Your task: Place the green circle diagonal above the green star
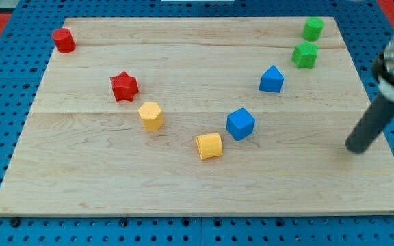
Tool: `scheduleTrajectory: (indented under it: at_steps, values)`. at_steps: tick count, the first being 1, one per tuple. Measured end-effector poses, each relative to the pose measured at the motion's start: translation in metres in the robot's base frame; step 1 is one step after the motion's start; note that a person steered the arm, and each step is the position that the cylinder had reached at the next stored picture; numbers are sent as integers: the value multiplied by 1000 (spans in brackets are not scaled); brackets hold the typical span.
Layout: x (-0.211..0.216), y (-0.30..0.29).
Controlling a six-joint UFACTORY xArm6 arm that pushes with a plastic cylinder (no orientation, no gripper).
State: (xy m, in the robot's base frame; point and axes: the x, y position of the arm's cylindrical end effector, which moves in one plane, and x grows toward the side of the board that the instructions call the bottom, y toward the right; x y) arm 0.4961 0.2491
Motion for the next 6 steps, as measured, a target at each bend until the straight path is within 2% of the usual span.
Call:
scheduleTrajectory:
  at_steps: [1,2,3,5,6]
  values:
    - [-81,43]
    - [-191,61]
    - [-260,51]
    - [-271,-29]
    - [-276,-10]
